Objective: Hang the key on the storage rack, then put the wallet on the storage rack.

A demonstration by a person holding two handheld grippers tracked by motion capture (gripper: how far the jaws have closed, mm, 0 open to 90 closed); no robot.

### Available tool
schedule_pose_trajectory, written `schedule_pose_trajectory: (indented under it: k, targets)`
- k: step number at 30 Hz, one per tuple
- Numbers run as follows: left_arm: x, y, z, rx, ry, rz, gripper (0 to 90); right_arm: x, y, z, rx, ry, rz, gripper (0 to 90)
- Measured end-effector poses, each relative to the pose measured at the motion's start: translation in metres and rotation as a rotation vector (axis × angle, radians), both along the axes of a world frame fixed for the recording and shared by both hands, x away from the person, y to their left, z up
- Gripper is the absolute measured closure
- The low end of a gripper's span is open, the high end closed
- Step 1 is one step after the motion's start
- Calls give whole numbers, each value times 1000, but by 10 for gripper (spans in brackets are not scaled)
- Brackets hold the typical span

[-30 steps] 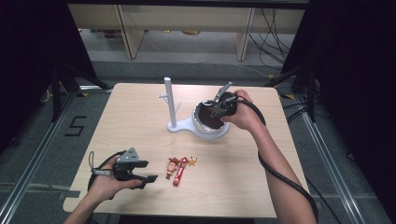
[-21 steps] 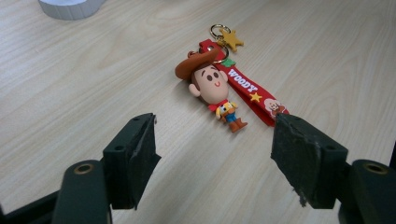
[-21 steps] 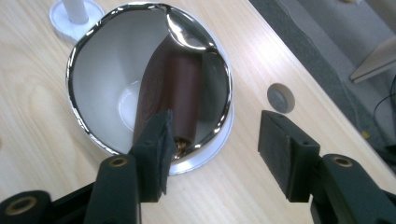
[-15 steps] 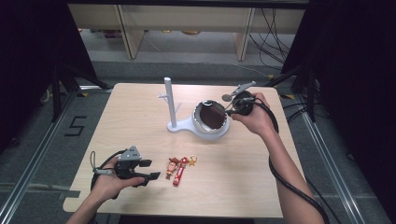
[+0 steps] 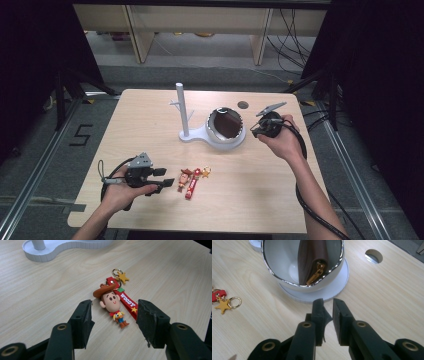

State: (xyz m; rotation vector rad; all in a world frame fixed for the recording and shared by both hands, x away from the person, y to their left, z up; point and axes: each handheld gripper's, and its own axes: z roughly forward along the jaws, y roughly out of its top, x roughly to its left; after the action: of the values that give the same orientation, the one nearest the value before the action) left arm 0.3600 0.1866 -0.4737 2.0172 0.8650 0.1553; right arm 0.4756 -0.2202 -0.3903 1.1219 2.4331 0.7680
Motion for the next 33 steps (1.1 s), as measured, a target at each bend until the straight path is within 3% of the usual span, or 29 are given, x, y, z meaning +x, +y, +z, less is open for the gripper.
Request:
schedule_pose_trajectory:
  k: [8,16,26,27,31,33]
  targets:
    - [-2,-2,5,-16,-5,-15,459,-11,-7,-2,-1,5,-22,725]
    - [3,-3,4,-6,-8,-11,425,-13,-9,-16,-3,60,-21,671]
    - [12,-16,17,87,17,-75,369,-19,-13,-27,22,105,-40,645]
    - [16,-19,21,128,27,-112,360,-21,-13,-29,19,107,-37,644]
    - [22,-22,25,167,42,-140,366,-25,-10,-31,18,113,-39,641]
    - [27,-24,26,206,62,-167,373,-28,-8,-33,12,122,-26,639]
